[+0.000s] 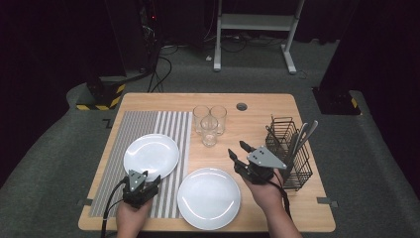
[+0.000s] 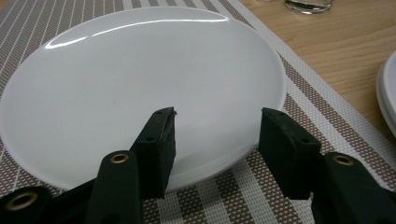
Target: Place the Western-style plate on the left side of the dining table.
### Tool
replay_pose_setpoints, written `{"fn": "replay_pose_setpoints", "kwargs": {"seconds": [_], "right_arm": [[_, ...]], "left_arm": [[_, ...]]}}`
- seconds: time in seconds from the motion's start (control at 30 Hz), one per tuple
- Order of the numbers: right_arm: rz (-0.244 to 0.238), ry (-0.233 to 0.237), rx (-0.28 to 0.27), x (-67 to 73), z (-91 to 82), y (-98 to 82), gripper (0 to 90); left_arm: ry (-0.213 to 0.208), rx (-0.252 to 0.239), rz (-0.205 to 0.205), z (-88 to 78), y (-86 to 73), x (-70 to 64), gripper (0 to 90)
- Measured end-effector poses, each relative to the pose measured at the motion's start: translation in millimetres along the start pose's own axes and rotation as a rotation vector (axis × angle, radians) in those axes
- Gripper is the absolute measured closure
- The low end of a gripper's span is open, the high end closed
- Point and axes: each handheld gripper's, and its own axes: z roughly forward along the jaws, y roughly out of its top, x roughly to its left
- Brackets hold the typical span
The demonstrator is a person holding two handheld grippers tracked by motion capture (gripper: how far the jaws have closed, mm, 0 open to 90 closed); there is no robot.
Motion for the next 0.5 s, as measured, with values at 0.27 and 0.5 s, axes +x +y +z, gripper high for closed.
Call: {"fn": "replay_pose_setpoints", "kwargs": {"seconds": [0.27,0.5], "right_arm": [[0.008,0.004,-0.022,-15.0,-8.6,7.7,51.3],[-0.004,0.001,-0.032,-21.9,-19.0,14.0,50.5]], "left_arm": [[0.005,-0.006,-0.004,0.0,0.0,-0.1,45.9],[-0.002,-0.019,0.014,-2.0,-0.7,-1.0,45.6]]}}
